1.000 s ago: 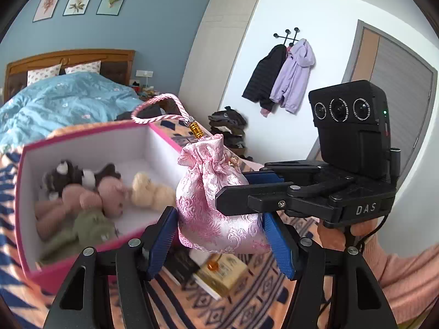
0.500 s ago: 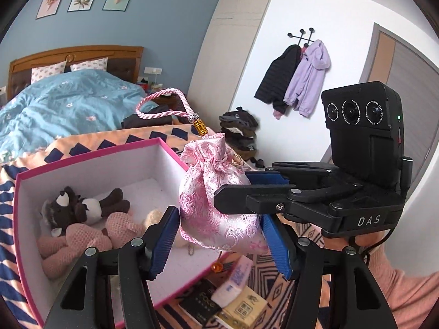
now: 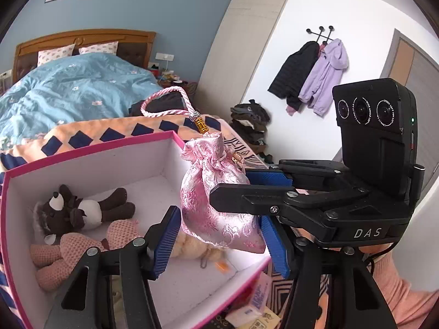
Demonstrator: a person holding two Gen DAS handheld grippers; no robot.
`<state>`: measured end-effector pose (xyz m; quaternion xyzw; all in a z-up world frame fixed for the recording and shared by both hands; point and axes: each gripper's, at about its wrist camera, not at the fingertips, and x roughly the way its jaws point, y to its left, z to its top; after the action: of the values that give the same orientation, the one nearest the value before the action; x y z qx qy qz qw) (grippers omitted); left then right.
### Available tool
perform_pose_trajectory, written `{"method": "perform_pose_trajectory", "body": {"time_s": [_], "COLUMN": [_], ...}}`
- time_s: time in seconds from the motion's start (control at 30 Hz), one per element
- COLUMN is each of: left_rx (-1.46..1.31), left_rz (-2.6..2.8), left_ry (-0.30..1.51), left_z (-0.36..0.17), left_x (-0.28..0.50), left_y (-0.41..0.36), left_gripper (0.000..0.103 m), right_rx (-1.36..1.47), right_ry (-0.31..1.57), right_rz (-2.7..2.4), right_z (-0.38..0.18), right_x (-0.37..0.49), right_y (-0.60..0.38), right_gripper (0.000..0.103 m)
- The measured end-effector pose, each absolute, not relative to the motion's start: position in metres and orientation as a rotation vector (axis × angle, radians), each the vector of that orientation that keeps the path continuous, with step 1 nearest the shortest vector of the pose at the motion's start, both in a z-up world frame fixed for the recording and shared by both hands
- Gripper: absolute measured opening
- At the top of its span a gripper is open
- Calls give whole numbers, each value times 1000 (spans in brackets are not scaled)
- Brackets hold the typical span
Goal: Organize objects
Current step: 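Carry the pink pouch over the pink box and open the right gripper, then move the right gripper back down to the tissue packs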
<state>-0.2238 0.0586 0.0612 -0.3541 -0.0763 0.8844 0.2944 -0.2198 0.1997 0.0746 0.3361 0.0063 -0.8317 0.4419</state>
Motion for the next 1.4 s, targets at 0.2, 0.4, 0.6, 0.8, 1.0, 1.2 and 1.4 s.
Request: {"method": "perform_pose_trajectory", "body": {"time_s": [0.2, 0.4, 0.6, 0.8, 1.0, 1.2, 1.4], "left_rx": [-1005, -1091, -1123, -1097, -985, -831, -724], "left_rz": [2346, 2360, 2400, 2436, 2500, 2537, 2510], "left_ry": [-228, -239, -228, -201, -175, -113, -59], "left_z": [51, 38, 33, 34, 47, 65, 71], "left_x": [-242, -257, -258, -246, -218, -168, -115], "left_y": [59, 58, 56, 54, 47, 43, 49], "left_gripper": [57, 57, 57, 58, 63, 72, 73], "right_rx": [878, 954, 1014, 1002, 942, 851, 812], "right_ry": [37, 94, 140, 137, 56, -4, -38], "right_rz": [-2074, -2112, -2169, -2211, -2191, -2158, -2138], "right_z": [65, 48, 36, 33, 44, 59, 53], "right_x": [-238, -258, -274, -262, -241, -198, -150], "right_y": [197, 191, 184, 189, 206, 228, 256], "right_gripper": [26, 26, 28, 29, 36, 46, 54]}}
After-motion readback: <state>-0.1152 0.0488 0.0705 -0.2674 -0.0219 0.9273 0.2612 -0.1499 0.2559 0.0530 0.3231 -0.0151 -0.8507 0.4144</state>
